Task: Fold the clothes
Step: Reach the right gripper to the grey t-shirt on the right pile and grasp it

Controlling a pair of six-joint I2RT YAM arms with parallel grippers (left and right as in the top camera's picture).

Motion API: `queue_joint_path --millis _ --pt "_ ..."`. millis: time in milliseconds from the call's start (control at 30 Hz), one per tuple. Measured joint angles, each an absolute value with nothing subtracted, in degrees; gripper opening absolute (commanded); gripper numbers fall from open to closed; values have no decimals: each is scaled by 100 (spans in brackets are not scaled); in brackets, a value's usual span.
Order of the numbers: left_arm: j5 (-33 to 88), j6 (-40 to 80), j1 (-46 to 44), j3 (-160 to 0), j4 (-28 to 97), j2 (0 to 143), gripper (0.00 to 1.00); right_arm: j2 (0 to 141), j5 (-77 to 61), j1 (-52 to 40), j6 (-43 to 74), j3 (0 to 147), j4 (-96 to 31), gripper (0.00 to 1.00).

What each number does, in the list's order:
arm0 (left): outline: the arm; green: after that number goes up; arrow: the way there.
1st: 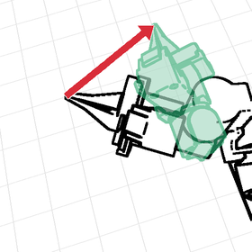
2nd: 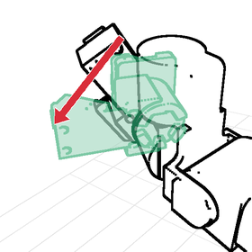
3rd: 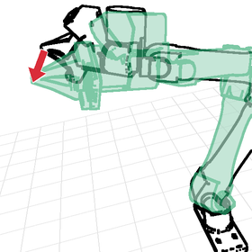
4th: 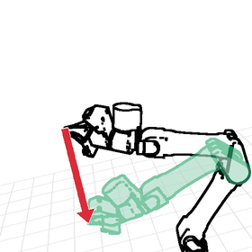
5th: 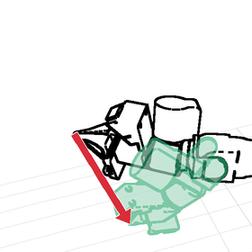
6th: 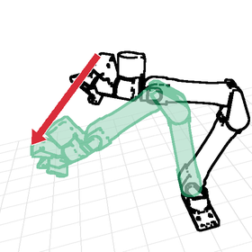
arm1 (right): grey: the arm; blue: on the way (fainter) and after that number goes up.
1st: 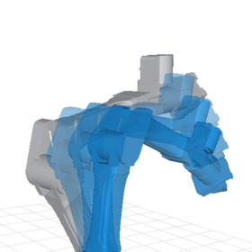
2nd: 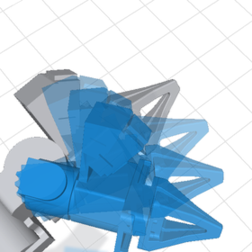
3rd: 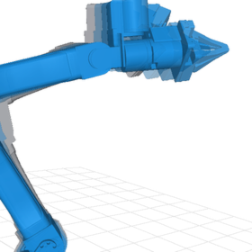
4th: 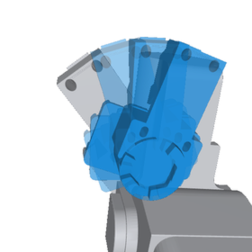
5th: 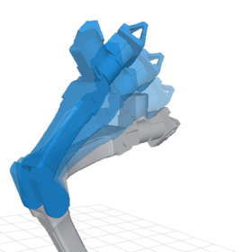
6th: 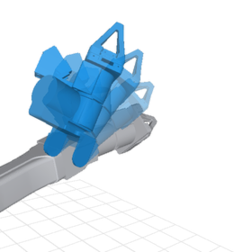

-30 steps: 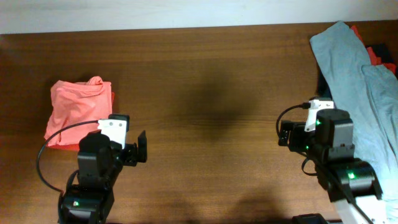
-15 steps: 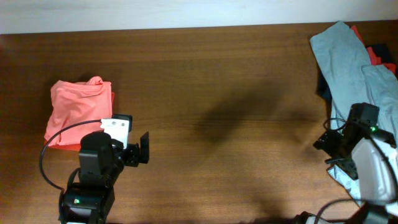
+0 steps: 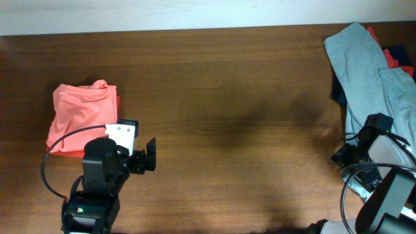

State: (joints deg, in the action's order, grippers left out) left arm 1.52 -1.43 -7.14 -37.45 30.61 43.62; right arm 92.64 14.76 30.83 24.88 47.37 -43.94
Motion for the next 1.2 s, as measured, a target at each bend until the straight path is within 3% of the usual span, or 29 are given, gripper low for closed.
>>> queue_joint_path --millis 133,233,367,433,467,700,900,1200 --pt "152 -143 -714 -3745 3063 4362 99 9253 1507 3087 2504 4672 -4209 69" --pt "152 -143 -714 -3745 3063 4362 99 9255 1557 3089 2486 4624 -4174 44" --pt "152 -143 -714 -3745 3063 4362 99 9286 1616 3094 2532 4576 -4187 29" --pt "152 -143 -714 -3745 3063 4362 99 9295 1647 3094 2493 4554 -4191 10" --pt "152 -143 -714 -3745 3063 4362 99 9297 1653 3094 2504 4543 -4191 5" --pt "152 -143 -714 -3745 3063 4362 99 9308 1564 3098 2469 4521 -4193 4" --pt "152 -143 -714 -3745 3061 4362 99 9262 510 2847 1667 4742 -4379 4" --pt "148 -143 -714 -3745 3039 4362 99 8270 -834 799 801 5802 -4775 4"
